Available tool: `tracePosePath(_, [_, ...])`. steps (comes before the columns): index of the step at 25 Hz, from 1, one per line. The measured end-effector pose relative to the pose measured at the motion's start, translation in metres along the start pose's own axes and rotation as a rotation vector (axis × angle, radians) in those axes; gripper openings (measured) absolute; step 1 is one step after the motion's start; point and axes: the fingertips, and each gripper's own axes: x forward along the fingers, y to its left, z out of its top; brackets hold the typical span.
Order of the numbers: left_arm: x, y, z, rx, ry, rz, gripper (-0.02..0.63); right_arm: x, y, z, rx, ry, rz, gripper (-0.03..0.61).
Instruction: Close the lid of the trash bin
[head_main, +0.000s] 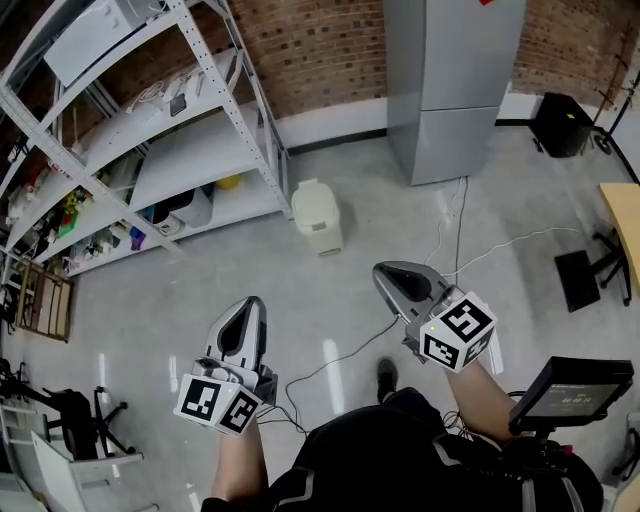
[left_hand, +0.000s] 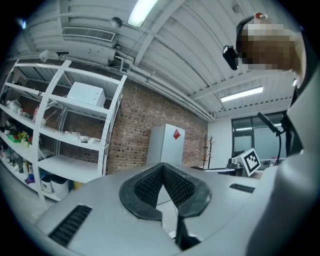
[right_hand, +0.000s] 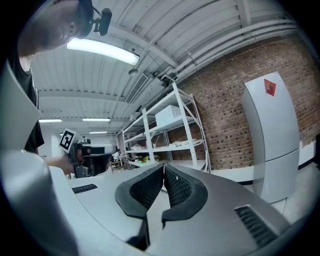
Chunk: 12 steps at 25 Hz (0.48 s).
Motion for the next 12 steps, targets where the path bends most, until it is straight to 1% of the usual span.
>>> tracePosePath(2, [-0.028, -0.01, -0.008, -0.007, -0.01, -0.014, -0.011, -0.01, 0.023, -0.008, -0.008, 0.008, -0.012, 0.009])
tracePosePath(6, [-0.09, -0.023, -0.026, -0.007, 0.003, -0.071, -0.011, -0.032, 0.077, -0.028, 0.0, 0.026, -0.051, 0.009])
tracePosePath(12, [-0.164, -0.038, -0.045, -0.048, 0.015, -0.128, -0.011, -0.068, 0.151, -0.051, 0.012, 0.048, -0.094, 0.009])
